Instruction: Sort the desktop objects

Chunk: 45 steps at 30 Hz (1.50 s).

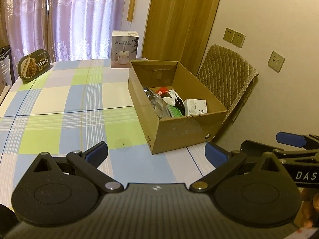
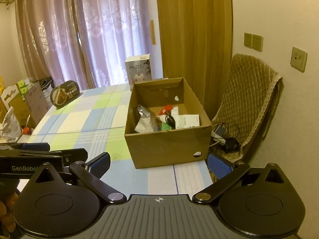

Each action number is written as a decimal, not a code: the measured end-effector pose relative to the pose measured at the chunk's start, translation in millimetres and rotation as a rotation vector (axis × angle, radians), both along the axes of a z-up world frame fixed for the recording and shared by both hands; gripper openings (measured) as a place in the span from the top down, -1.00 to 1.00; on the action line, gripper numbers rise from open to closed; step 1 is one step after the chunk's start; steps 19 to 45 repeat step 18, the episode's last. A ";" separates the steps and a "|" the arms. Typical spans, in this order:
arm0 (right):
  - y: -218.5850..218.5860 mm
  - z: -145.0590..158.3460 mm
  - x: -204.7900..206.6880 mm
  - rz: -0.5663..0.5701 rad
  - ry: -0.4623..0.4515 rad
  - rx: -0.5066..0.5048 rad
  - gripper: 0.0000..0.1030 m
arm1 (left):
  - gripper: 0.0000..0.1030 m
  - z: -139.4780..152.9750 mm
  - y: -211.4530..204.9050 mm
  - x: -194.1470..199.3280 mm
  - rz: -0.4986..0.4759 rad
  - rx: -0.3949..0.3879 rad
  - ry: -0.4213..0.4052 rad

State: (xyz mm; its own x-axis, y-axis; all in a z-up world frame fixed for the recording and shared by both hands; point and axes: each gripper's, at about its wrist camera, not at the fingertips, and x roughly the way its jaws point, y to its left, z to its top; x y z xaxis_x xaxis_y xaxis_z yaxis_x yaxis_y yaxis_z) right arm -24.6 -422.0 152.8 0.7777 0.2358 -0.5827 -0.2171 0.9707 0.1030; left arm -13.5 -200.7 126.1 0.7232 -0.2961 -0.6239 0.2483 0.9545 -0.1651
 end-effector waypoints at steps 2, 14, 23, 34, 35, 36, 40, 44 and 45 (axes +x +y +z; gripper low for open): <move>0.9 0.3 0.2 0.003 -0.002 -0.003 -0.96 | -0.98 0.0 1.1 -0.2 0.005 0.001 -0.002; 1.5 -4.7 -0.7 0.002 0.006 0.000 -0.96 | -0.98 -6.1 8.2 -0.8 0.034 -0.004 0.001; 1.8 -7.7 -1.6 0.006 0.011 0.000 -0.96 | -0.98 -8.7 10.0 -3.2 0.028 -0.009 -0.008; 1.8 -7.7 -1.6 0.006 0.011 0.000 -0.96 | -0.98 -8.7 10.0 -3.2 0.028 -0.009 -0.008; 1.8 -7.7 -1.6 0.006 0.011 0.000 -0.96 | -0.98 -8.7 10.0 -3.2 0.028 -0.009 -0.008; 1.8 -7.7 -1.6 0.006 0.011 0.000 -0.96 | -0.98 -8.7 10.0 -3.2 0.028 -0.009 -0.008; 1.8 -7.7 -1.6 0.006 0.011 0.000 -0.96 | -0.98 -8.7 10.0 -3.2 0.028 -0.009 -0.008; 1.8 -7.7 -1.6 0.006 0.011 0.000 -0.96 | -0.98 -8.7 10.0 -3.2 0.028 -0.009 -0.008; 1.8 -7.7 -1.6 0.006 0.011 0.000 -0.96 | -0.98 -8.7 10.0 -3.2 0.028 -0.009 -0.008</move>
